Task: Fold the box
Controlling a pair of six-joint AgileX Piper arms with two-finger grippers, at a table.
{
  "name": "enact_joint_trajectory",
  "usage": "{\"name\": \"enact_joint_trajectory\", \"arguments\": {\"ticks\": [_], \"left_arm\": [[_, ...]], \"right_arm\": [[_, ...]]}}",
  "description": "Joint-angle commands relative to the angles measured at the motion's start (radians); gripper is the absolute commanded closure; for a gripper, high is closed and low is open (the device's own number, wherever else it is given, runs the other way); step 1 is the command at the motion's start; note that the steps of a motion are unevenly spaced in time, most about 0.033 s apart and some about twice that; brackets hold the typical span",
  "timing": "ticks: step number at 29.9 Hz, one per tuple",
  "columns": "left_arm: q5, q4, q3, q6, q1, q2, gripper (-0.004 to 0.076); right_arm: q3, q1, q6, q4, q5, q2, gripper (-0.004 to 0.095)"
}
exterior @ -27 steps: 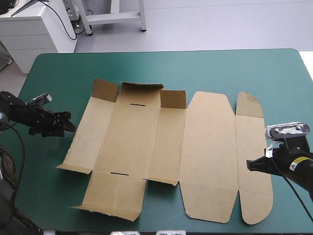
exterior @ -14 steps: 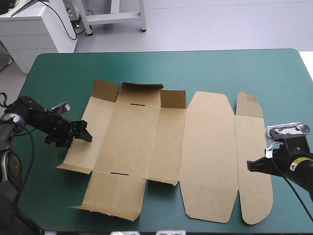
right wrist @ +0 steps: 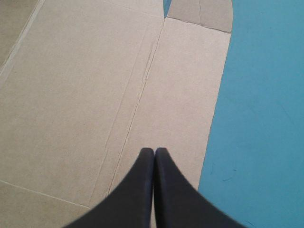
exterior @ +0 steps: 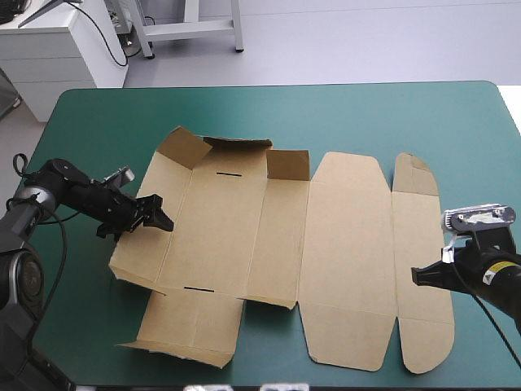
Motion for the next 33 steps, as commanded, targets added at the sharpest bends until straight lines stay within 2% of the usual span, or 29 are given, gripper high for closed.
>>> {"name": "enact_joint_trajectory", "arguments": {"ticks": [1,3,6,8,9,19,23,28,33], "left_arm": [[0.103,-0.005,-0.018,-0.013,-0.029,-0.083,0.0283],[0.103,-0.005,-0.018,-0.013,-0.029,-0.103,0.0356],[0.103,0.013,-0.018,-0.017,-0.027,-0.136,0.0535],[0.103,0.020,-0.018,-0.017,-0.027,-0.145,0.0686],[0.103,0.019,-0.018,-0.017,-0.027,-0.144,0.0729],[0.103,0.022,-0.029,-0.007,-0.029,-0.150,0.0731],[0.103,0.057,-0.119,0.014,-0.059,-0.150,0.0731],[0.101,0.262,-0.270,0.014,-0.218,-0.148,0.0731],[0.093,0.609,-0.434,0.004,-0.445,-0.101,0.0731]], "right_arm": [[-0.028,-0.010,-0.008,-0.008,-0.046,-0.003,0.0927],[-0.028,-0.010,-0.008,-0.008,-0.046,-0.003,0.0927],[-0.028,-0.010,-0.008,-0.013,-0.046,-0.003,0.0927],[-0.028,-0.010,-0.008,-0.014,-0.046,-0.003,0.0927],[-0.028,-0.010,-0.008,-0.014,-0.046,-0.003,0.0927],[-0.028,-0.010,-0.008,-0.016,-0.042,-0.003,0.0927],[-0.028,-0.010,-0.008,-0.031,-0.038,-0.003,0.0928],[-0.028,-0.010,-0.008,-0.048,-0.018,-0.003,0.0927],[-0.028,-0.010,-0.008,-0.048,-0.015,-0.003,0.0927]]}}
